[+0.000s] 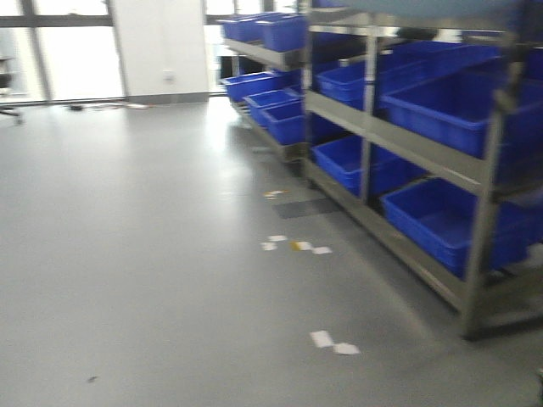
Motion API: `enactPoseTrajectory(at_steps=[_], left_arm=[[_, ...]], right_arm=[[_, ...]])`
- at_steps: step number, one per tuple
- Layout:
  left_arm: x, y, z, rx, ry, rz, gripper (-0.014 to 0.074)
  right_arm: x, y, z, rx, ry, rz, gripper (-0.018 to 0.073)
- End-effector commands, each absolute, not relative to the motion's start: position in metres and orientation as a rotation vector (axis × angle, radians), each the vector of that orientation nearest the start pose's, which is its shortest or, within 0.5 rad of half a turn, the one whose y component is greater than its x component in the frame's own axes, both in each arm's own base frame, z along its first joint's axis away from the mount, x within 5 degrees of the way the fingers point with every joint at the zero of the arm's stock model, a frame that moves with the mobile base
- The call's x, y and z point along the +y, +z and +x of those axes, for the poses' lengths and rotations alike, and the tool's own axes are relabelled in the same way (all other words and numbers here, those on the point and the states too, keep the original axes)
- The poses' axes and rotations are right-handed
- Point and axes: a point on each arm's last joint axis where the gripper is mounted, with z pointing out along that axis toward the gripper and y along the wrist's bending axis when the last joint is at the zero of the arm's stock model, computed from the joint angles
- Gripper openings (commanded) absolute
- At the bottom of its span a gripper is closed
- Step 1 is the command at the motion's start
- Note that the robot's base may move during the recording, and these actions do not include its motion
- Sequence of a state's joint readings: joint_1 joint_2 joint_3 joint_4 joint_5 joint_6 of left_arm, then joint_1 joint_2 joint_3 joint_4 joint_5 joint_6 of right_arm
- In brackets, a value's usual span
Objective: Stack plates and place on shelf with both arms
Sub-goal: 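Drive the base away from the table holding the stack in the right gripper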
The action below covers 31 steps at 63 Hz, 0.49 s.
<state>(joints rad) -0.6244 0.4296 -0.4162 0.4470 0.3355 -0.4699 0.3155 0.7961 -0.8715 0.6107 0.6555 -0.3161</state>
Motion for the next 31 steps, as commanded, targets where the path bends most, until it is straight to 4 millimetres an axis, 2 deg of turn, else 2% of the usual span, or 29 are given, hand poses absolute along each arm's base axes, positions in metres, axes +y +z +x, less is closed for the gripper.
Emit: enactPoseTrajectory(at_steps=[1,31], left_arm=[[-0.0489,0.3109,0.0841,1.664,-0.399,0.426,0.0084],[-0.0489,0.3109,0.0841,1.664,-0.399,0.426,0.0084]], right_arm=[[0.0760,0.4005,0.1347,1.864,0.697,-0.313,0.0057],[0.0760,0.4005,0.1347,1.864,0.697,-0.313,0.0057]])
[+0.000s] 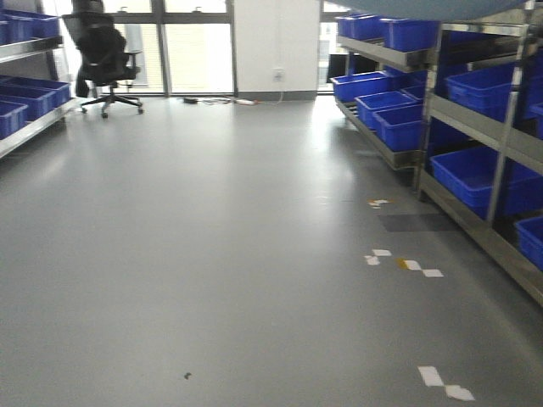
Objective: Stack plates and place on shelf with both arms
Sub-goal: 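Drive the base away from the table holding the stack in the right gripper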
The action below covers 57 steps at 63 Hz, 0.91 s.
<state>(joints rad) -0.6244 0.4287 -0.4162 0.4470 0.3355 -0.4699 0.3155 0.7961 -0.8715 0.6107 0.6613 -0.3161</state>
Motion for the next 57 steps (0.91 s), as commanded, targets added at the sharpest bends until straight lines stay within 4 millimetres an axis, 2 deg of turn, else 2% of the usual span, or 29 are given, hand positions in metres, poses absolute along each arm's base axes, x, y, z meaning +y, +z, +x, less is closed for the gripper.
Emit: enactPoseTrajectory(at_steps=[1,57], left_arm=[[-0.0489,0.3109,0.0841,1.664,-0.399,0.426,0.0084],[-0.0489,0.3109,0.0841,1.664,-0.399,0.426,0.0084]], right_arm=[[0.0760,0.4005,0.1347,1.864,0.697,-0.313,0.0057],[0.0761,0.4004,0.1346,1.865,0.698,-0.314,0.0057]])
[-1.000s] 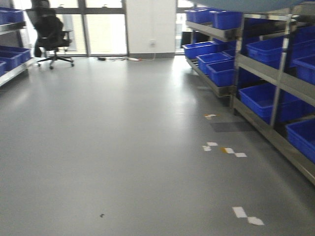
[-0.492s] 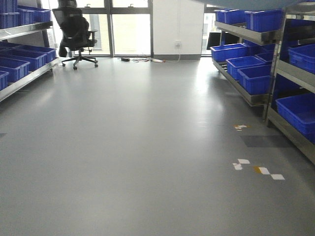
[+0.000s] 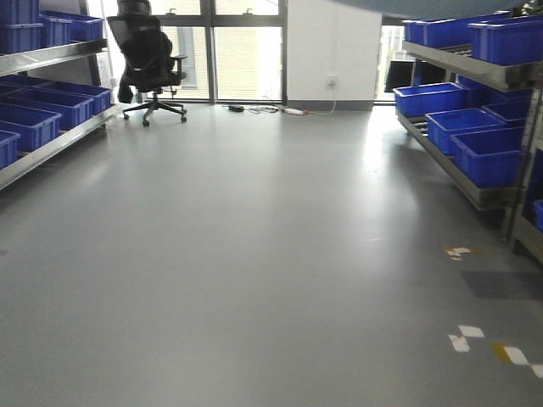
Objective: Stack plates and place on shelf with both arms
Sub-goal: 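Drive the base away from the table holding the stack in the right gripper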
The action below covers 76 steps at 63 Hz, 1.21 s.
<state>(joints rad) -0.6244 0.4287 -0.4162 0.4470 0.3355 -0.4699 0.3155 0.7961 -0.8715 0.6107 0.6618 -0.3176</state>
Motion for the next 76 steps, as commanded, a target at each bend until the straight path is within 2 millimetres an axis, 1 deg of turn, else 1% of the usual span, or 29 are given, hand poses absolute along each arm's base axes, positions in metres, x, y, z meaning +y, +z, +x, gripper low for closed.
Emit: enactPoseTrajectory(at_steps=[1,76], left_arm=[[-0.0489,0.3109,0.0841,1.664,-0.399,0.426,0.0084],[-0.0489,0.3109,0.0841,1.664,-0.399,0.426,0.0084]], right_arm=[[0.0761,0.4005,0.1347,1.864,0.697,-0.314,0.0057],[0.0762,0.4001,0.1352,1.867,0.697,-0.314,0.0057]])
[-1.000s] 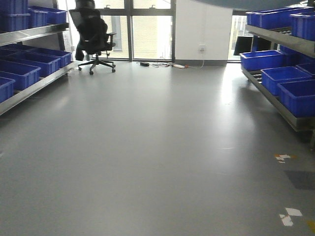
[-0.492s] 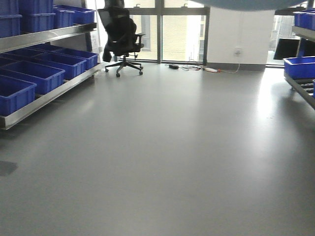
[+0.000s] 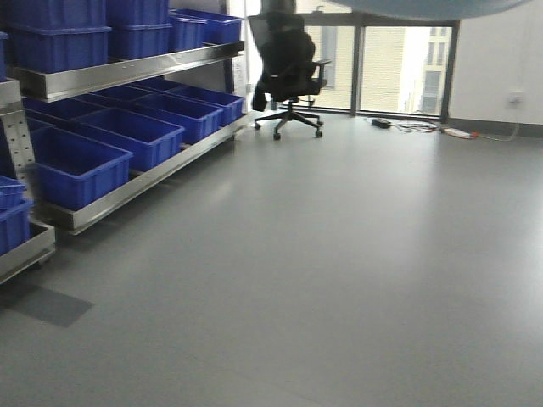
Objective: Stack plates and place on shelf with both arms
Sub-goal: 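Drive up to the shelf and position the stack over a blue bin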
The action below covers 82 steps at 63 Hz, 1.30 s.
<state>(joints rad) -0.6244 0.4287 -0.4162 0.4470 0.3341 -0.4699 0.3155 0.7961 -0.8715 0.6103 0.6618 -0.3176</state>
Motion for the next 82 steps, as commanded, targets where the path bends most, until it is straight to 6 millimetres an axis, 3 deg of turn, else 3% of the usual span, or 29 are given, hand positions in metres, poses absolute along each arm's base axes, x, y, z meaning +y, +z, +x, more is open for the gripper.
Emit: enactPoseTrajectory(at_steps=[1,82], left_arm=[[-0.0489,0.3109,0.0841,1.664,-0.399,0.426,0.0084],[-0.0489,0.3109,0.0841,1.664,-0.399,0.426,0.0084]], right_arm=[[0.0762,0.4001,0.1352,1.867,0.697,-0.314,0.0057],[0.0762,0.4001,0.1352,1.867,0.697,-0.314,0.0057]])
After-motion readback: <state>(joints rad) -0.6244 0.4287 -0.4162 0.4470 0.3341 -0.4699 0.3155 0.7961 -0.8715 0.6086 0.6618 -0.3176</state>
